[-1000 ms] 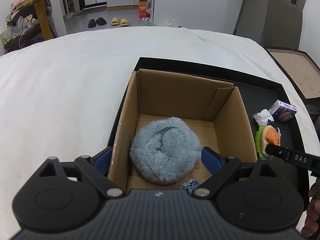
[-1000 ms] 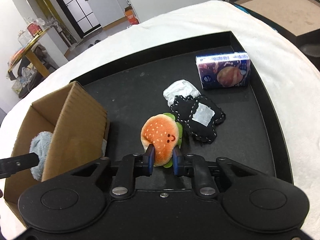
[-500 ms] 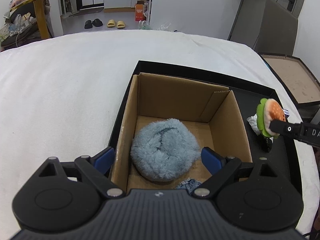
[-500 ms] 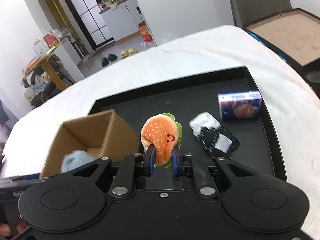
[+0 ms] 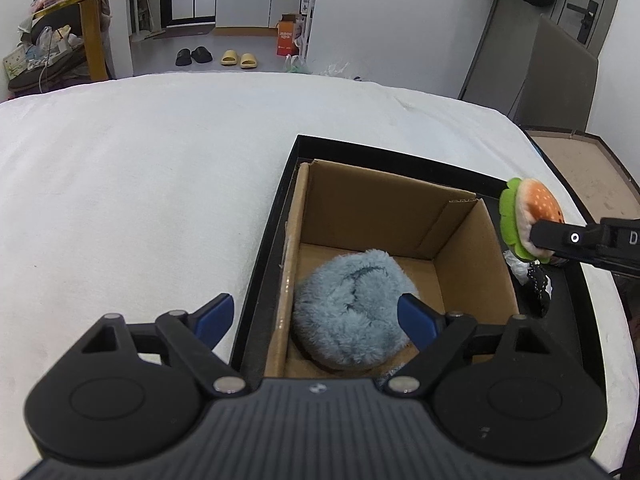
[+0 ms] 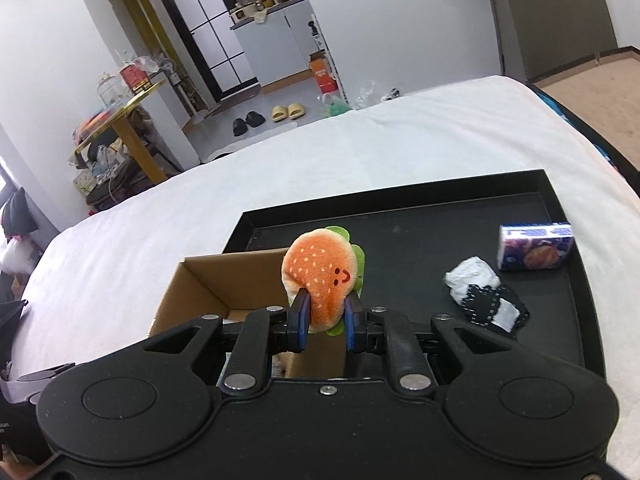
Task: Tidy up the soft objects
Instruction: 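Carry the burger plush into the box and release it while the left tool grips the box wall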
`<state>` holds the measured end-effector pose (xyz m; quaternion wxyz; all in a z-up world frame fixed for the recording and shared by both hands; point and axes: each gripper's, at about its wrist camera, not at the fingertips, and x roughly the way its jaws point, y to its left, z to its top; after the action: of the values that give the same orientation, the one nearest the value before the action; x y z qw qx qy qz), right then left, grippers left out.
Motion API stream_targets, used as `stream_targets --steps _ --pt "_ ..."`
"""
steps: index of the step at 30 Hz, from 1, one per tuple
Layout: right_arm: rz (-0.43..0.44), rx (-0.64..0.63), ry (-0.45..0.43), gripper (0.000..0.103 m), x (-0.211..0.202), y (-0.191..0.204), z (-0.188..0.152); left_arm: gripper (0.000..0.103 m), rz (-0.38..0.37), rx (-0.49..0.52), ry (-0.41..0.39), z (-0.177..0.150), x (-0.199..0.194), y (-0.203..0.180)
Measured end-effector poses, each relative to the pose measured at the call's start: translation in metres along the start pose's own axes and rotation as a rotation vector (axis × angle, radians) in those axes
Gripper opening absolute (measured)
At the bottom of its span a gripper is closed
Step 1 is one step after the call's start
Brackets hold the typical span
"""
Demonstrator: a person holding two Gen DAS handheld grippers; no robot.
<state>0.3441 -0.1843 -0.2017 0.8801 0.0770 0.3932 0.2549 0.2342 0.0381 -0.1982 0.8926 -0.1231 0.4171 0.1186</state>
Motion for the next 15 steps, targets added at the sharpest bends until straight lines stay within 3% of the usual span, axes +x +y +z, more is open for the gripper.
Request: stream_targets --steps 7,12,15 --pt "0.004 -0.031 0.009 0.018 0.006 0.020 0.001 0.053 -0.027 -0.020 0.007 -0.002 0.003 0.013" --pt "-0.002 -0.050 0.021 0.018 0.012 0.032 -0.001 0.014 -0.044 -0.034 0.038 -0.007 0.009 0.022" --pt "-0.009 -0.063 0.027 0.018 0.016 0.038 -0.002 0.013 -0.050 -0.053 0.055 -0.009 0.012 0.029"
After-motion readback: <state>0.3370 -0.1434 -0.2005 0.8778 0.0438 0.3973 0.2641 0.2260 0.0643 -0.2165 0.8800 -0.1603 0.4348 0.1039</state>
